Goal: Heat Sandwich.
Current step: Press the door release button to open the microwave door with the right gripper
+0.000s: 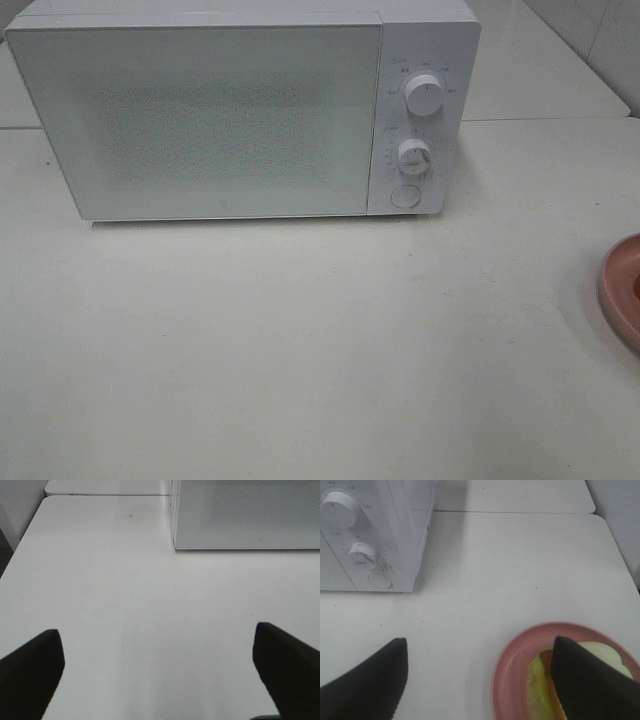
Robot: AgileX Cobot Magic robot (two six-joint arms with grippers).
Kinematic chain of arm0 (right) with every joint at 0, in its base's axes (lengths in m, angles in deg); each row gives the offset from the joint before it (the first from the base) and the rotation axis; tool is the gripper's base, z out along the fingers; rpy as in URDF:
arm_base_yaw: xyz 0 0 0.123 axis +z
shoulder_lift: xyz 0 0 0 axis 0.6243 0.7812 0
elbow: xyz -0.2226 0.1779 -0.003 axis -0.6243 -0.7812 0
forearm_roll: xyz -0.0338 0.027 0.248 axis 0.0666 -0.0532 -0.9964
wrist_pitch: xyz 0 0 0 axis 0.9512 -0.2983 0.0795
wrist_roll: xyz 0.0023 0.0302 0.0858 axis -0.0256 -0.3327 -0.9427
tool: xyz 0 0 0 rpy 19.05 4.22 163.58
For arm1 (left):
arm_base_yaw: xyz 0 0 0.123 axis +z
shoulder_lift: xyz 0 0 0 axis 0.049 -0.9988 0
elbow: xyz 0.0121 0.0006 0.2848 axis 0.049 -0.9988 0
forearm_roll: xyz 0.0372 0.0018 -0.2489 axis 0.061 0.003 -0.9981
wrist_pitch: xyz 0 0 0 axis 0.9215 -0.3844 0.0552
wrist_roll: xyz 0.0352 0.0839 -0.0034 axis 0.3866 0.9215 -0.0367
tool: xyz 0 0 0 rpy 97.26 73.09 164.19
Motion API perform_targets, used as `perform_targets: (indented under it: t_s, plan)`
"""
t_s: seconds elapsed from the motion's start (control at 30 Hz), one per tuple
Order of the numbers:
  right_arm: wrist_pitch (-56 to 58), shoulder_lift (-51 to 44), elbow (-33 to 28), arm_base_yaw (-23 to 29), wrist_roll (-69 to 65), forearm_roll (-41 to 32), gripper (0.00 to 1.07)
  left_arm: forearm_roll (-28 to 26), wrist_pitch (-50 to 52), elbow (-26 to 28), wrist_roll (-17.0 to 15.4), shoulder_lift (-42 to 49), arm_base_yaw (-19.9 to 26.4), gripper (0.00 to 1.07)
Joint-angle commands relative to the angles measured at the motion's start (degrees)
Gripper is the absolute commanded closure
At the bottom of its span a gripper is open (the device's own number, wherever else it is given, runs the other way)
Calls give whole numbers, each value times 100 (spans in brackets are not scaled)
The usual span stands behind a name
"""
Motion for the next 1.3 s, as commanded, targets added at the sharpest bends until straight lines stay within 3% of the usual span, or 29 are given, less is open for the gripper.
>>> perform_targets:
  t_s: [0.03, 0.37, 0.67, 0.8, 0.93, 1.07, 1.3]
  plan:
    - [-659, 407, 46, -34, 17, -11, 31, -23, 34, -11, 6, 149, 6, 10]
    - [-2023, 1427, 0, -23, 11, -11, 31, -23, 34, -11, 6, 149, 6, 10]
    - [-4183, 2183, -739, -17, 17, -17, 31, -23, 34, -11, 6, 149, 6, 10]
    - [-4595, 2429, -963, 23, 17, -241, 31, -23, 34, -11, 6, 149, 6, 10]
    - [-4853, 2595, -1100, 246, 258, -653, 31, -23, 34, -11, 6, 149, 6, 10]
    - [-5403, 2859, -1329, 928, 951, -1450, 31, -23, 34, -11, 6, 149, 6, 10]
    - [-5707, 3077, -1341, 1490, 1478, -2194, 31, -23, 34, -11, 6, 149, 6, 10]
